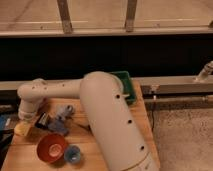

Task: Place apple in plastic cup

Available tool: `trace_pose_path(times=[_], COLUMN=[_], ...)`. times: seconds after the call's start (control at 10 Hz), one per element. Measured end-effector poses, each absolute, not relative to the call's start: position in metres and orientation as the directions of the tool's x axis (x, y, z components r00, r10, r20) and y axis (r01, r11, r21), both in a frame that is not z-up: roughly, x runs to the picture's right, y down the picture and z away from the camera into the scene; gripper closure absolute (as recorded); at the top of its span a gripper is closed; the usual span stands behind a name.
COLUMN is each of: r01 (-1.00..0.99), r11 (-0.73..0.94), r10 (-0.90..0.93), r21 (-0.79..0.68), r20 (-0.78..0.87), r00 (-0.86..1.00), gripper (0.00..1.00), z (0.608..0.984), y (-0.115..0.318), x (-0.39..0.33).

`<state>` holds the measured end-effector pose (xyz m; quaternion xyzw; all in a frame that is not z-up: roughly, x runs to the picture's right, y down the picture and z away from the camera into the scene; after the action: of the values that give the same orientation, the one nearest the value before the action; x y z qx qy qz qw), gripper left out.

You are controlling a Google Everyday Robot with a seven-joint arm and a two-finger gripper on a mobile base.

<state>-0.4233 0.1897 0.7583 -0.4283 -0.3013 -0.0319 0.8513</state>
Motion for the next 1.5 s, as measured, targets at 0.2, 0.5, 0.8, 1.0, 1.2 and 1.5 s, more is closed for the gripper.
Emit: trace_pose_path(times=[0.2, 0.5, 0.8, 1.0, 1.2, 1.5], r01=[0.272, 0.211, 0.144, 0.103, 0.108, 0.117], r11=[0.630, 0.638, 0.638, 0.638, 0.637, 0.609], r10=[0.267, 0.323, 0.383, 0.429, 0.441, 0.446], r21=[-0.728, -0.740, -0.756, -0.763, -0.763, -0.784], r20=[0.531, 0.507, 0.474, 0.464, 0.475, 0.461], r00=[0.804, 0.799, 0.793, 0.775, 0.761, 0.767], gripper=[1.00, 1.00, 1.00, 1.00, 1.00, 1.00], z=[0.758, 0.743, 0.732, 0.724, 0.713, 0.700], y=[0.175, 0.158, 0.154, 0.152, 0.145, 0.152], x=[-0.392, -0.352, -0.307, -0.282, -0.273, -0.248])
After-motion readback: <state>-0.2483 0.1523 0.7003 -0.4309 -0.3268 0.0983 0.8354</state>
